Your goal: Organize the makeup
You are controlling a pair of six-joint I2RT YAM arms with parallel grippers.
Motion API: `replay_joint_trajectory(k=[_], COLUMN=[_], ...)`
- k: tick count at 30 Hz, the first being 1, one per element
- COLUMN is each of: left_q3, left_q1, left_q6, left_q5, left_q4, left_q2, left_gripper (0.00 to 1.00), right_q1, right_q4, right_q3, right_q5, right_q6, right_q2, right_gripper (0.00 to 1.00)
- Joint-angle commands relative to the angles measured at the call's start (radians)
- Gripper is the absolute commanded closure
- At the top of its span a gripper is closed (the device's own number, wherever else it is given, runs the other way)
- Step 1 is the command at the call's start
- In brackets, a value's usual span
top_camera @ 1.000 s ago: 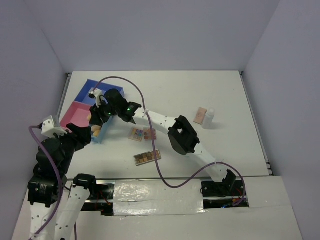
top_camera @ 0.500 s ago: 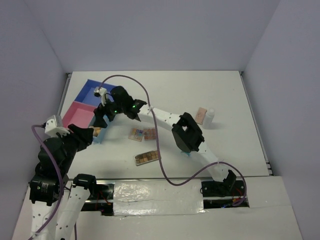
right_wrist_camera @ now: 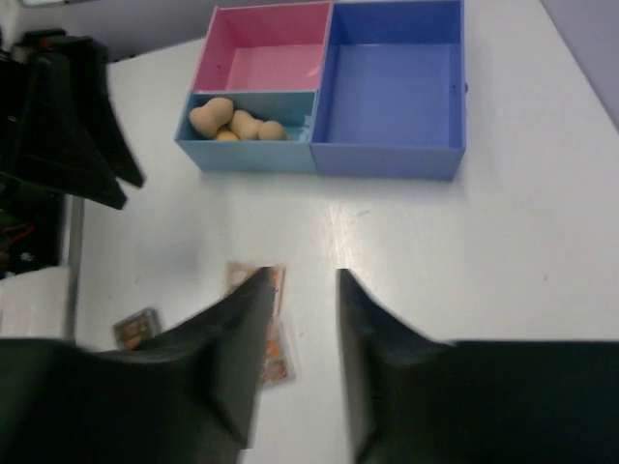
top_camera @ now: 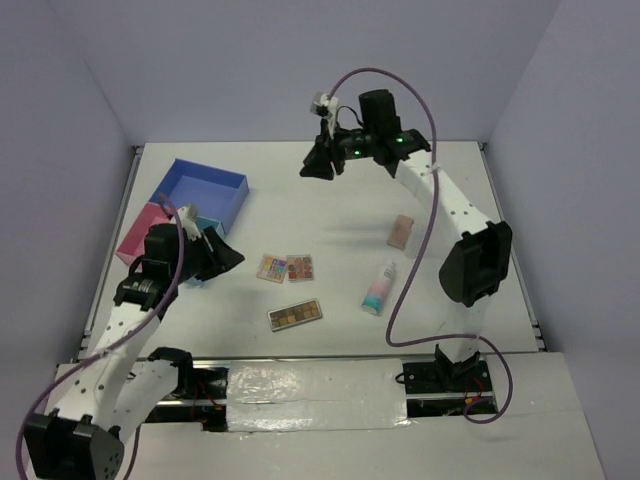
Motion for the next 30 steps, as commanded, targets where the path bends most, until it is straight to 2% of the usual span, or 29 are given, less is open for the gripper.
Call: replay_joint_trajectory(k=[1,3,4,7,11,17,30], left_q3=[0.077,0.123,0.137,0.19,0.232,0.302,0.448], left_q1=[-0.061,-0.107,-0.159,-0.26,-0.363,-0.417,-0.468], left_q6=[0.029,0.052,0.056,0.067,0.056,0.07,0.162], left_q5=[0.018,-0.024,-0.077,-0.182,-0.315,-0.509,-0.533], left_q4=[0.104,0.078,0.064,-0.005,-0.073,-0.151,-0.091], left_q2=[0.08,0.18,0.211,0.338,0.505,0.689,0.932], left_gripper=[0.39,0.26,0.24,0.18,0.09,0.02,0.01], right_q1=[-0.047,-0.072,-0.087,-0.092,-0.095,-0.104,-0.104], right_q4=[-0.222,-0.233,-0.248,-0.233,-0.176,-0.093,-0.081], right_q3=[-0.098,-0.15,-0.2,-0.311,-0.402,-0.442,-0.462], right_q5=[-0.035,-0.002,0.011,0.064,0.147,0.158,0.179], right_q6=[-0.111,-0.111,-0.119,-0.111,-0.059,0.021,0.038], right_q2=[-0.09,-0.138,-0.15,-0.211,-0.244,-0.241,-0.248], right_gripper=[0.51,0.38,0.3,0.23,0.22,0.22,0.21])
